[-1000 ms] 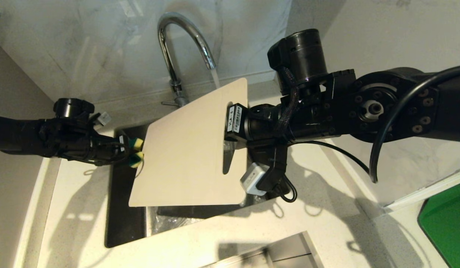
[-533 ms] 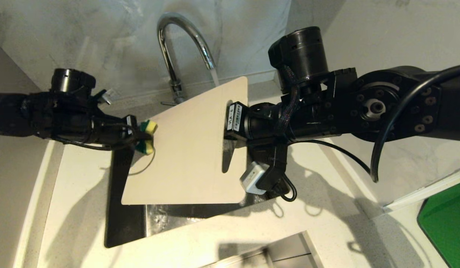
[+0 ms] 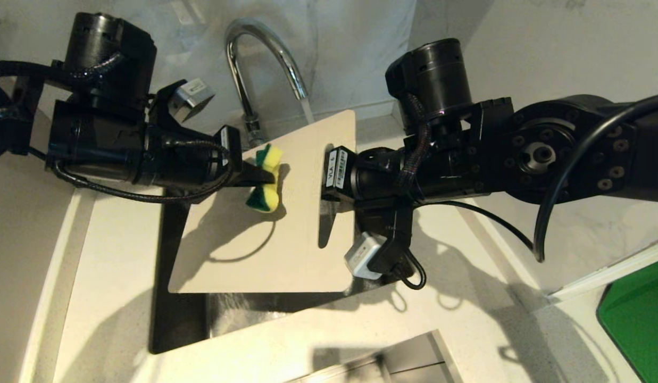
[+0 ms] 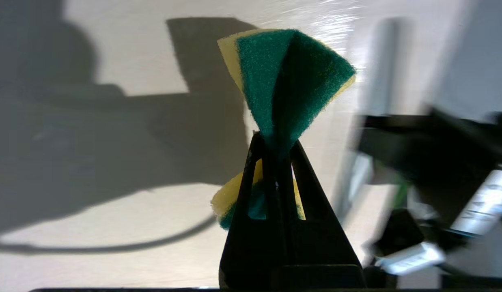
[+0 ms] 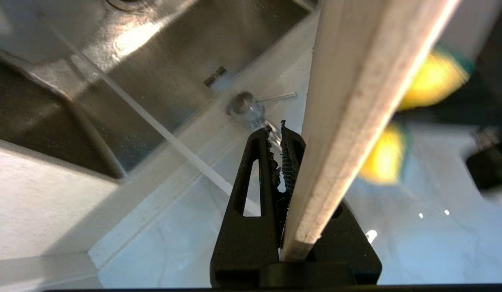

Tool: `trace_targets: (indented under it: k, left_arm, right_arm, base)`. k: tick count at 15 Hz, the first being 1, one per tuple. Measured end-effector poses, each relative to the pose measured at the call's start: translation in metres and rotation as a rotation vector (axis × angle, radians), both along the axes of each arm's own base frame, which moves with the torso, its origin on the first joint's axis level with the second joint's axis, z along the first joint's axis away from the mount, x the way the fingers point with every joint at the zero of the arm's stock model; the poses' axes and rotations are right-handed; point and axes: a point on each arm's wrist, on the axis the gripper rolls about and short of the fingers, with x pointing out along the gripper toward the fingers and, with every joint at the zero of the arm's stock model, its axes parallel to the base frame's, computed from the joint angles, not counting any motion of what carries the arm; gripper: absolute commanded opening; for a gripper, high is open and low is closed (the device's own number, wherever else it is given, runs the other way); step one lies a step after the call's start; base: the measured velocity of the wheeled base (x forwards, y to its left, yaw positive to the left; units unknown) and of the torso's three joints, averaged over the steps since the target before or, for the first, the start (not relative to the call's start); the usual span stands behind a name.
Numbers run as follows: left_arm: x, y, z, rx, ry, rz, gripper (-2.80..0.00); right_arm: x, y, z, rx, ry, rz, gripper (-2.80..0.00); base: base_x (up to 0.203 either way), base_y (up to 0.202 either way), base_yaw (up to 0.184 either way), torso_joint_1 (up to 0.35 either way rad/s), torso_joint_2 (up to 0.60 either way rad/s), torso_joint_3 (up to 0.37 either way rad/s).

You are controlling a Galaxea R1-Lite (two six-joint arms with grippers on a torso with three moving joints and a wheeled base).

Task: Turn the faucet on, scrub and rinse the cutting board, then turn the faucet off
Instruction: Scrub the cutting board underwater

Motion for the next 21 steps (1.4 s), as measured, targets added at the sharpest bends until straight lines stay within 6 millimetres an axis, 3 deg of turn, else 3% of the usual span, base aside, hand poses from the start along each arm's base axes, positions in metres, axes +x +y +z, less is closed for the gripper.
trace_targets:
  k: [5,13,16,21]
  left_arm:
    - [0.005,-0.001,-0.007,0.016,0.015,0.009,-2.80]
    - [0.033,0.036,-0.067,0.087,0.103,0.128,-2.80]
    - [0.043,0.063,-0.091,0.080,0.122,0.171,-2.80]
    - [0.053,0.125,-0.122,0.075,0.158,0.244,-2.80]
  right_arm:
    - [-0.003,-0.003,0.002,0.008,0.005,-0.006,-2.80]
    - [-0.004,-0.004,0.003,0.013,0.008,-0.020,-2.80]
    - [-0.004,-0.004,0.004,0.019,0.011,-0.033,-2.80]
    - [-0.006,-0.005,0.006,0.027,0.005,-0.031,-2.80]
  base:
    - [0.000,0.000,0.000,0.000,0.00,0.000]
    - [0.000,0.000,0.000,0.000,0.00,0.000]
    - [0.000,0.000,0.000,0.000,0.00,0.000]
    - [0.000,0.000,0.000,0.000,0.00,0.000]
